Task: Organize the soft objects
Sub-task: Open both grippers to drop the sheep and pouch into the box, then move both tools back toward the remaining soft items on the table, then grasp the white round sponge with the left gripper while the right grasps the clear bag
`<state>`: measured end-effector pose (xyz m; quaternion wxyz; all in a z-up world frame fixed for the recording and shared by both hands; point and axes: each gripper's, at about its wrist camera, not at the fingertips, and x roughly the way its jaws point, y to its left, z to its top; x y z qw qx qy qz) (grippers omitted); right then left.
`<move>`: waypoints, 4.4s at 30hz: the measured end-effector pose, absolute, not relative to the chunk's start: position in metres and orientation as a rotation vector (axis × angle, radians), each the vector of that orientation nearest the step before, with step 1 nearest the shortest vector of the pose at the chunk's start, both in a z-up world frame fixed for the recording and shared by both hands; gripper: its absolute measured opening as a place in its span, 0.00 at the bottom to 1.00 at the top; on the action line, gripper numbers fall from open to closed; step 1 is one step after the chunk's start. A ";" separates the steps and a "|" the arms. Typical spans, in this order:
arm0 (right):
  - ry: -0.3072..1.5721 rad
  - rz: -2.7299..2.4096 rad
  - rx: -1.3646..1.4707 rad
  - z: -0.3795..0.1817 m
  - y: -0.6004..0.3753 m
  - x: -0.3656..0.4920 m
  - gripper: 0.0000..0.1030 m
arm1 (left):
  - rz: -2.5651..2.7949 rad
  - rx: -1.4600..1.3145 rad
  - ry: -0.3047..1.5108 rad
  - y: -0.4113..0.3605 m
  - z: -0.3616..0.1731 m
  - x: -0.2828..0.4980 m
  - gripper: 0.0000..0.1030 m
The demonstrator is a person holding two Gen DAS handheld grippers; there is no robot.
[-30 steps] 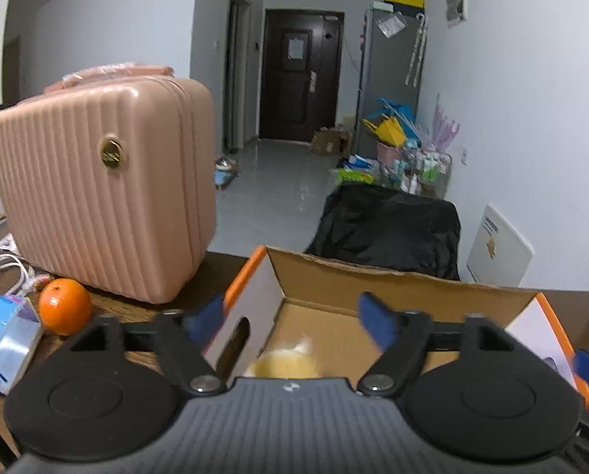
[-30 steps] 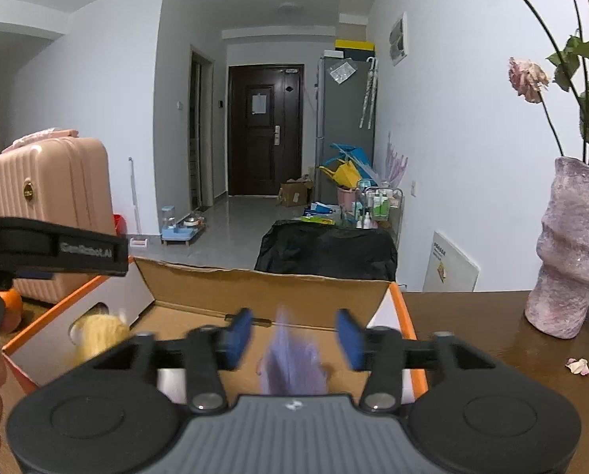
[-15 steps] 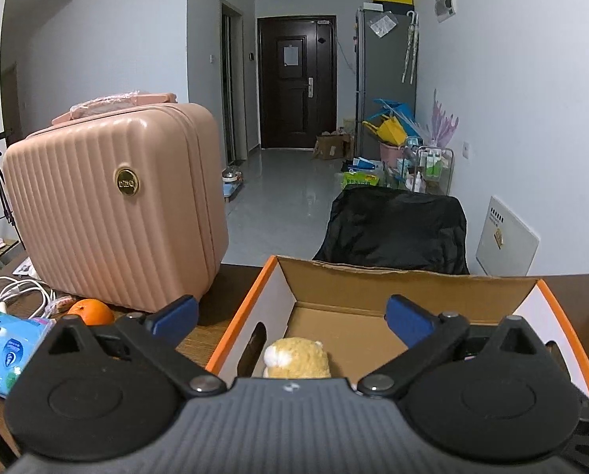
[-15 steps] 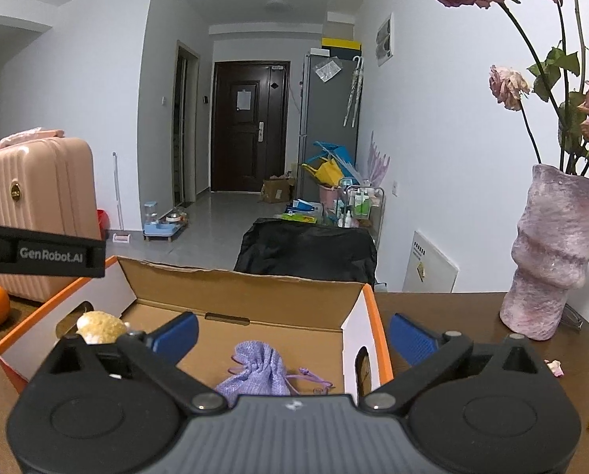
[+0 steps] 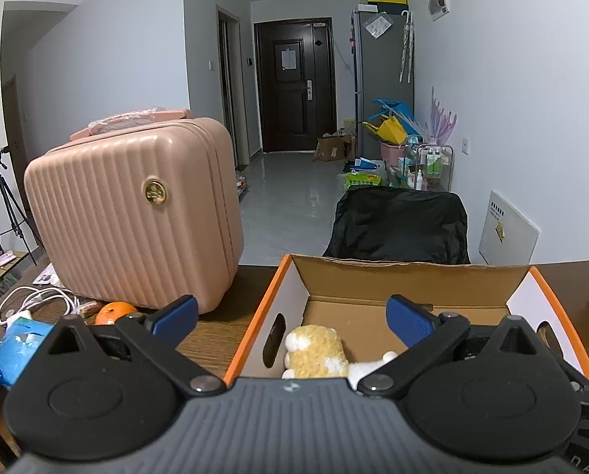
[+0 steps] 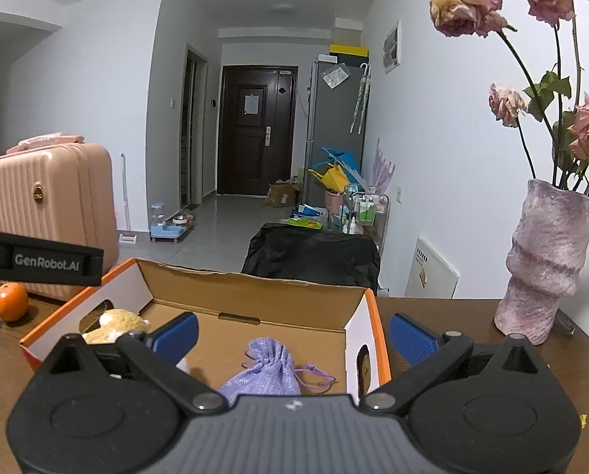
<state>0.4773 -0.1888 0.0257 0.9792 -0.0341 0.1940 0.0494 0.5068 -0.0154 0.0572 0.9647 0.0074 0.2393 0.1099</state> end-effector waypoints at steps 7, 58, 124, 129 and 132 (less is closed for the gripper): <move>0.387 0.098 -0.068 0.032 -0.194 0.462 1.00 | 0.220 0.020 0.474 -0.016 0.065 0.486 1.00; 0.324 0.147 -0.143 0.028 -0.223 0.270 1.00 | 0.094 -0.022 0.412 0.014 0.049 0.271 1.00; 0.445 0.108 -0.113 -0.037 -0.235 0.255 1.00 | 0.085 -0.044 0.696 0.063 -0.047 0.244 0.56; 0.446 0.113 -0.112 -0.037 -0.234 0.256 1.00 | 0.086 -0.045 0.642 0.062 -0.039 0.238 0.55; 0.433 0.131 -0.103 -0.037 -0.232 0.254 1.00 | 0.093 -0.045 0.611 0.062 -0.036 0.234 0.55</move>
